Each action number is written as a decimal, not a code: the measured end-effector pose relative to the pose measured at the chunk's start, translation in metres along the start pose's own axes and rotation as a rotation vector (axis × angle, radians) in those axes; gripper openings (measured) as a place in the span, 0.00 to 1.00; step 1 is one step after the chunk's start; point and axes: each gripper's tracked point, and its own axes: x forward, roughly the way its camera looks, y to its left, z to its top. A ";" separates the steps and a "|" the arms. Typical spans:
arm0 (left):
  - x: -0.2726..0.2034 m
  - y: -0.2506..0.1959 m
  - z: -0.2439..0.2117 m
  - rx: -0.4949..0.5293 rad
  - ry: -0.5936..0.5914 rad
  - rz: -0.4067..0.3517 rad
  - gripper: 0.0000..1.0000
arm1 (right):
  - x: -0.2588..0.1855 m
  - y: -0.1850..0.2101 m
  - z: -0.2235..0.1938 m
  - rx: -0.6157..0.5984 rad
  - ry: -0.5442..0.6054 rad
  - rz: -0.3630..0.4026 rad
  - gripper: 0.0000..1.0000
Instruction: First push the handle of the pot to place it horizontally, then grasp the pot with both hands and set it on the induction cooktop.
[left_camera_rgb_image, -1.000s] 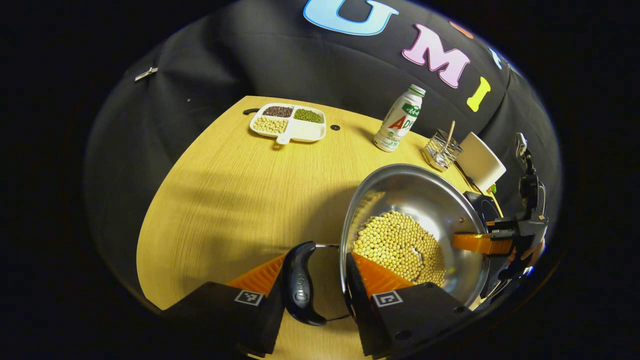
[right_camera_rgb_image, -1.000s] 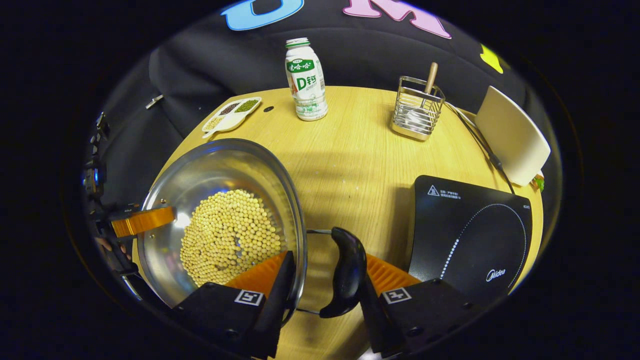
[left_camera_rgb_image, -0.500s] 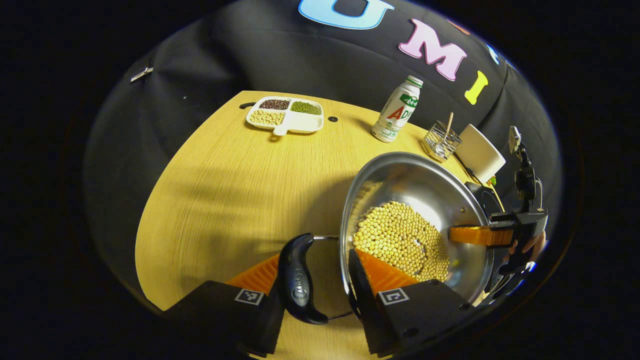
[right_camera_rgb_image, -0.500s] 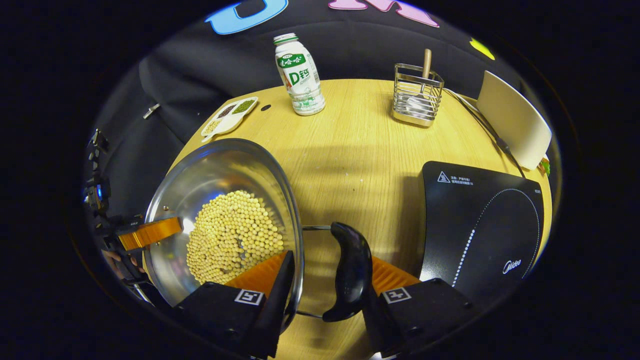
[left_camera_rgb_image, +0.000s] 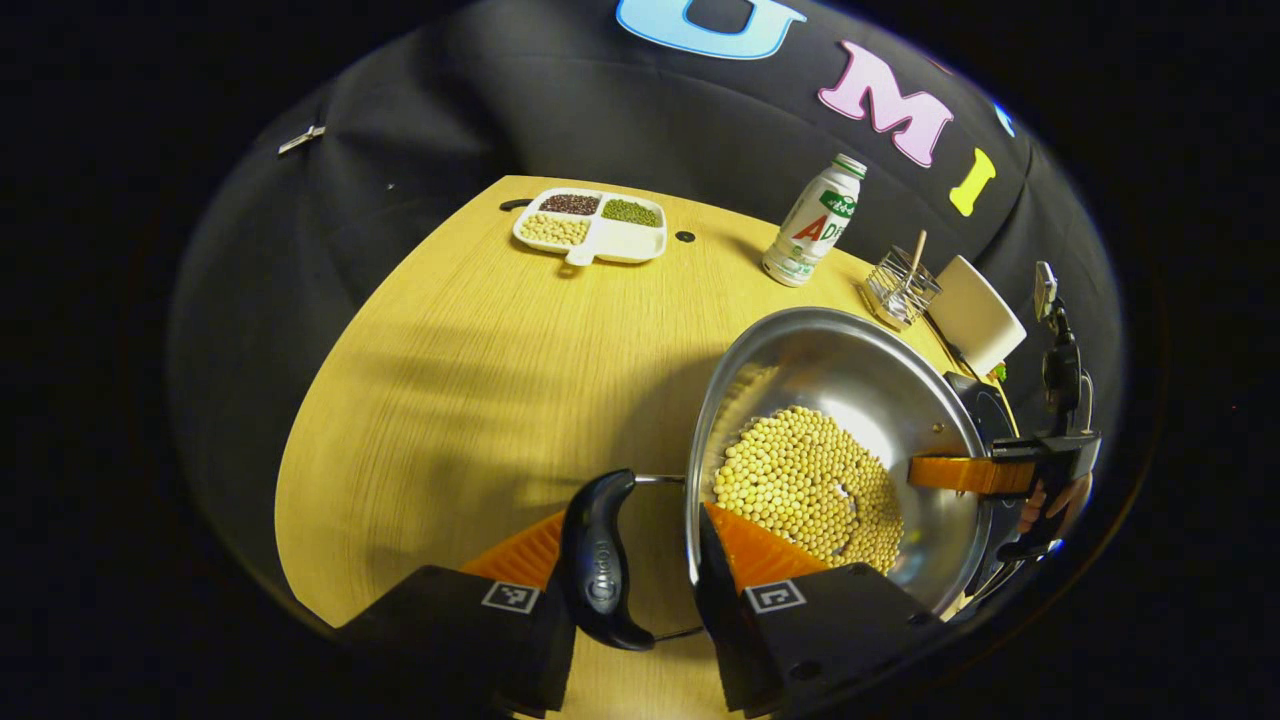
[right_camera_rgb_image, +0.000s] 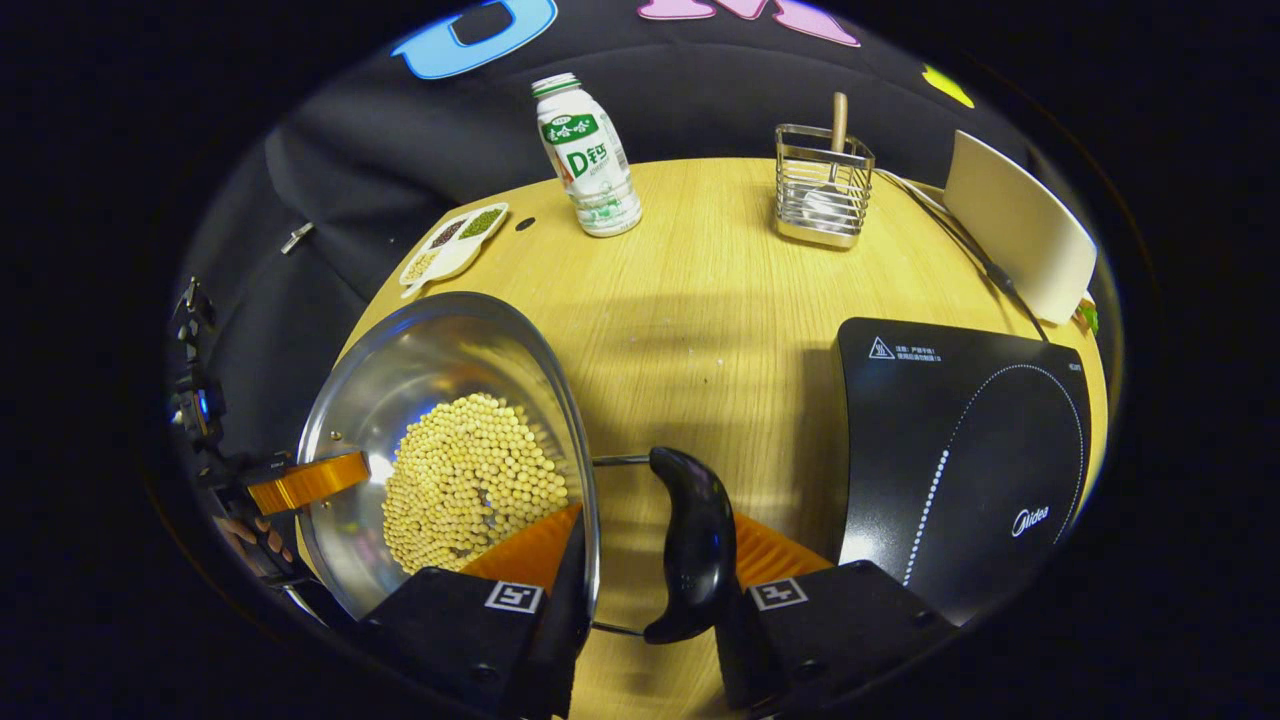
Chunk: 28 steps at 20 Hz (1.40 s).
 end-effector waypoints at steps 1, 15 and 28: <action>-0.002 0.000 -0.001 -0.006 -0.001 0.003 0.59 | -0.002 0.001 0.002 -0.014 -0.008 0.000 0.60; -0.061 -0.070 0.013 0.021 0.006 0.000 0.59 | -0.091 -0.038 0.016 0.013 -0.052 0.006 0.59; -0.046 -0.225 0.036 0.119 -0.008 -0.081 0.59 | -0.170 -0.177 0.031 0.107 -0.137 -0.071 0.59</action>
